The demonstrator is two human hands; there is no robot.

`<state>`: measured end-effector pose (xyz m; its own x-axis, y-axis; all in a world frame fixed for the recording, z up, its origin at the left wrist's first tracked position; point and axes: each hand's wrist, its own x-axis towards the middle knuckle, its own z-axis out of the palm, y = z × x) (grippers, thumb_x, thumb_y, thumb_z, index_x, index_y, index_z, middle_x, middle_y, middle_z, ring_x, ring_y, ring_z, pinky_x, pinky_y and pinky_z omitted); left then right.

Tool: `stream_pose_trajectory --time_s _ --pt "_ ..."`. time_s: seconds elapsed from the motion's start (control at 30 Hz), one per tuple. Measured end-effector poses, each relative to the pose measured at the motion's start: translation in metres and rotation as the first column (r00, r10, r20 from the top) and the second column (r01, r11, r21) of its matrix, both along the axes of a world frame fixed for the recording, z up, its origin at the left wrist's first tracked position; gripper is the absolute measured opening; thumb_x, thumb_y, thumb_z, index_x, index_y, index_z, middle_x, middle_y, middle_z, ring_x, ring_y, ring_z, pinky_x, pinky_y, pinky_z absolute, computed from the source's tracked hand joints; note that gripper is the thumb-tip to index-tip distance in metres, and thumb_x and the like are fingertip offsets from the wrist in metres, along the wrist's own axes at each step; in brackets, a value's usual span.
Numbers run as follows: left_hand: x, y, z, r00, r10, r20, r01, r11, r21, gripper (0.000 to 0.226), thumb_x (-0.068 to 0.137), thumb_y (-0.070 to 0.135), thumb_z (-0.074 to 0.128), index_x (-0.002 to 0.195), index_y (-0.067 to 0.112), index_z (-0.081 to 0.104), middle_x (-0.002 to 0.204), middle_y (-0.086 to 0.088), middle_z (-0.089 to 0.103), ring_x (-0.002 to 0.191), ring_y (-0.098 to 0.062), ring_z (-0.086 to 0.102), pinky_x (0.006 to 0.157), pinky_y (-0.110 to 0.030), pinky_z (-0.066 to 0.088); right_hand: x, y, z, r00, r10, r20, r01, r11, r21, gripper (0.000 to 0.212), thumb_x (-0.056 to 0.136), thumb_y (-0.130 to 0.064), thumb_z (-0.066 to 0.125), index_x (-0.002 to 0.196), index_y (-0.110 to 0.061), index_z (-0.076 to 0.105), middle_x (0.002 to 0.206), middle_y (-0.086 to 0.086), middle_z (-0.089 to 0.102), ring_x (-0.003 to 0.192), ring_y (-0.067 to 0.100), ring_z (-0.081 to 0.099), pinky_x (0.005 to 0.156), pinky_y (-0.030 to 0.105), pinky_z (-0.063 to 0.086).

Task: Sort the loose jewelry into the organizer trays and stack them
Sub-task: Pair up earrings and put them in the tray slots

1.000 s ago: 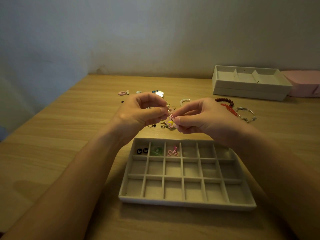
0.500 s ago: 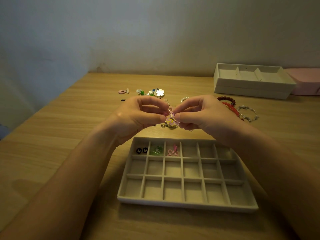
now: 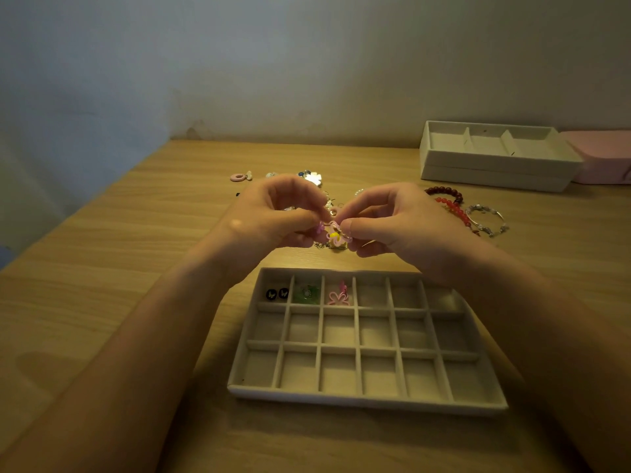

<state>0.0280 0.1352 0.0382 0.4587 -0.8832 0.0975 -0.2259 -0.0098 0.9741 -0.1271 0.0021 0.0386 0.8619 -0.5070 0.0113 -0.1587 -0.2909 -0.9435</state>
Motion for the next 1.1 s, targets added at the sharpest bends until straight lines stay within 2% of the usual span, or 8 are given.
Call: stream_pose_trajectory --time_s 0.2,0.37,0.47,0.53,0.7,0.83,0.97,1.1 --pt "0.004 0.002 0.002 0.972 -0.107 -0.209 0.099 0.994 -0.047 0.027 0.089 -0.016 0.053 0.091 0.008 0.064 0.083 -0.008 0.071 0.062 -0.013 0.064 0.051 -0.017 0.052 -0.001 0.003 0.002 0.999 0.048 -0.004 -0.047 0.996 0.082 0.008 0.093 -0.007 0.070 0.099 -0.007 0.074 0.083 0.009 0.075 0.076 0.019 0.072 0.074 0.032 0.063" --pt "0.006 0.002 0.002 0.910 -0.144 -0.388 0.155 0.988 -0.002 0.024 0.088 -0.015 0.054 0.103 0.001 0.064 0.092 -0.013 0.073 0.076 -0.019 0.071 0.067 -0.022 0.060 -0.001 0.004 0.002 0.994 0.104 -0.032 -0.096 0.975 0.203 0.010 0.095 -0.001 0.064 0.104 0.000 0.068 0.088 0.015 0.073 0.080 0.025 0.074 0.075 0.034 0.063" --pt "0.007 0.003 0.001 0.937 -0.143 -0.318 0.160 0.987 0.030 0.038 0.071 -0.008 0.071 0.107 0.003 0.065 0.097 -0.013 0.074 0.089 -0.022 0.073 0.073 -0.025 0.059 0.000 0.006 0.000 0.996 0.080 -0.027 -0.070 0.962 0.265 0.009 0.096 0.000 0.062 0.104 0.000 0.066 0.091 0.019 0.073 0.083 0.028 0.075 0.077 0.037 0.063" --pt "0.005 0.003 0.001 0.955 -0.149 -0.255 0.165 0.985 0.041 0.041 0.066 -0.005 0.074 0.106 0.006 0.067 0.099 -0.013 0.074 0.095 -0.024 0.072 0.077 -0.027 0.059 0.000 0.006 -0.001 0.998 0.065 -0.008 -0.059 0.950 0.308 0.011 0.096 0.000 0.062 0.105 -0.004 0.064 0.090 0.018 0.071 0.077 0.026 0.073 0.073 0.035 0.061" --pt "-0.002 0.000 0.001 0.994 -0.101 -0.046 0.104 0.993 0.051 0.035 0.072 -0.007 0.075 0.103 0.009 0.069 0.097 -0.007 0.075 0.094 -0.021 0.072 0.078 -0.029 0.058 0.002 0.007 -0.001 0.998 0.054 0.045 -0.068 0.884 0.462 0.019 0.098 0.005 0.051 0.095 -0.002 0.069 0.081 0.014 0.064 0.065 0.018 0.064 0.062 0.029 0.057" --pt "-0.006 0.000 0.000 0.995 -0.035 0.092 0.029 0.997 0.065 0.034 0.076 -0.010 0.076 0.100 0.014 0.070 0.093 -0.003 0.077 0.086 -0.016 0.073 0.071 -0.024 0.057 0.002 0.009 0.000 0.997 0.035 0.067 -0.069 0.790 0.609 0.016 0.091 0.001 0.058 0.105 0.003 0.065 0.090 0.012 0.060 0.072 0.016 0.059 0.064 0.025 0.056" --pt "-0.009 -0.003 -0.003 0.976 0.040 0.215 -0.047 0.999 0.027 0.029 0.077 -0.002 0.081 0.100 0.013 0.072 0.090 -0.003 0.076 0.081 -0.017 0.073 0.071 -0.026 0.060 0.003 0.009 0.000 0.996 0.038 0.076 -0.074 0.828 0.557 0.025 0.086 0.002 0.069 0.111 0.003 0.069 0.099 0.013 0.065 0.084 0.022 0.063 0.069 0.027 0.058" --pt "-0.009 -0.005 -0.005 0.956 0.065 0.285 -0.069 0.998 0.004 0.024 0.079 0.004 0.081 0.100 0.014 0.073 0.089 -0.003 0.076 0.081 -0.014 0.074 0.073 -0.028 0.061 0.005 0.010 -0.003 0.997 -0.017 0.074 -0.016 0.907 0.422 0.014 0.094 -0.017 0.069 0.100 -0.005 0.069 0.076 0.007 0.068 0.067 0.018 0.067 0.064 0.030 0.059"
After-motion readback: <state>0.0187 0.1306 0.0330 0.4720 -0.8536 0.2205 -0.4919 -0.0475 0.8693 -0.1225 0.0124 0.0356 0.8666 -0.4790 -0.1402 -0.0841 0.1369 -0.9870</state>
